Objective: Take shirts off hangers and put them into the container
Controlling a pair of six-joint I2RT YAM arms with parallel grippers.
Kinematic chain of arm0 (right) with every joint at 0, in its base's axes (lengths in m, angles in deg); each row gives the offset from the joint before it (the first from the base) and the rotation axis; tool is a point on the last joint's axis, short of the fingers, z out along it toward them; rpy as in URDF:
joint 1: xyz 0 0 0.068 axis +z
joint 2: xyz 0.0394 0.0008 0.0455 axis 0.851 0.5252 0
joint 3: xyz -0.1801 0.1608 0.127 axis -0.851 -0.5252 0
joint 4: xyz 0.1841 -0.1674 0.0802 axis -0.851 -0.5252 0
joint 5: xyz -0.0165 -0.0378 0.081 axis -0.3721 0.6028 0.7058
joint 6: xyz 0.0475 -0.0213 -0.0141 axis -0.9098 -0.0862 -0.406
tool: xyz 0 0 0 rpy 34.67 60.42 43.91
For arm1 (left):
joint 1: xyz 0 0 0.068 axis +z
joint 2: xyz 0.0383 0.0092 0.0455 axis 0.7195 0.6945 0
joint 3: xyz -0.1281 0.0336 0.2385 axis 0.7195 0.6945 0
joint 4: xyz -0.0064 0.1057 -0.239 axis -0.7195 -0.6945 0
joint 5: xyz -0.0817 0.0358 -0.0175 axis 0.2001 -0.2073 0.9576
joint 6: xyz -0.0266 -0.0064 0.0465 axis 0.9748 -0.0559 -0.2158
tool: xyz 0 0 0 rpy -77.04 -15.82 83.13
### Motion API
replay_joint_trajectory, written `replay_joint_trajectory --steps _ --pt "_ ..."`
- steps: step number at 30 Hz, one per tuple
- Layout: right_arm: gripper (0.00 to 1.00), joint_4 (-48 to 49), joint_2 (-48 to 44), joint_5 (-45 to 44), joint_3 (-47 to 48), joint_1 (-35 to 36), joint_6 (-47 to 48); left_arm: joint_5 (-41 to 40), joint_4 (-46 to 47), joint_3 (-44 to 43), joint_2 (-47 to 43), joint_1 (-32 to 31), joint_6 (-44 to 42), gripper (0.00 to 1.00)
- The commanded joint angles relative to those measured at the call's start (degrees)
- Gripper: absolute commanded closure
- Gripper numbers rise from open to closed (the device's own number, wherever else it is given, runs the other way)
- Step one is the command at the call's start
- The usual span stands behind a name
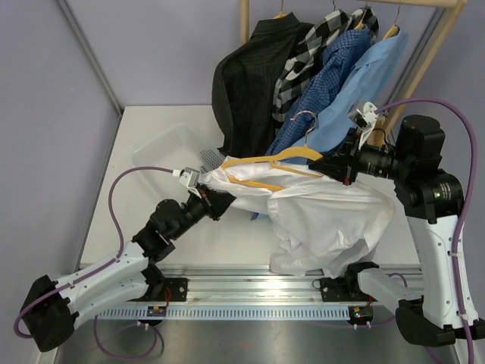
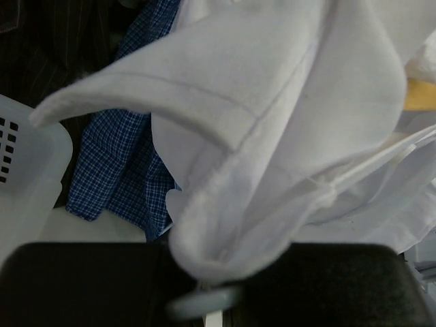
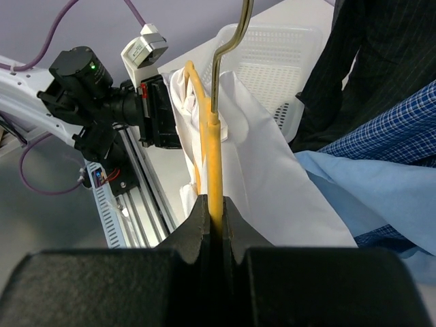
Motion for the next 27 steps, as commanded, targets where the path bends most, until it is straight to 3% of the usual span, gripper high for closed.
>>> replay_joint_trajectory --steps 1,12,17,19,24,27 --pt "1.0 5.4 -0.5 -9.2 5.0 -1.4 1.5 -8.9 -9.4 2.3 -0.5 1.0 5.4 1.0" --pt "1.0 5.2 0.0 -4.6 8.2 -2.2 0.3 -6.4 -10.5 1.0 6.2 1.0 8.2 1.0" --pt "1.0 1.8 0.2 -6.6 10.1 -2.2 5.6 -10.3 -8.9 3.3 0.6 1.4 10.7 1.0" --pt "1.0 0.1 -0.1 -8.3 9.6 -2.2 9.3 -10.0 -7.0 4.6 -2.4 1.5 10.2 0.96" --pt "1.0 0.1 -1.2 -7.5 6.2 -2.2 11.0 -5.0 -2.6 5.0 -9.0 1.5 6.7 0.82" --pt "1.0 0.3 -1.2 -2.5 5.3 -2.2 11.6 -3.2 -2.6 4.5 -9.6 1.6 6.7 0.82"
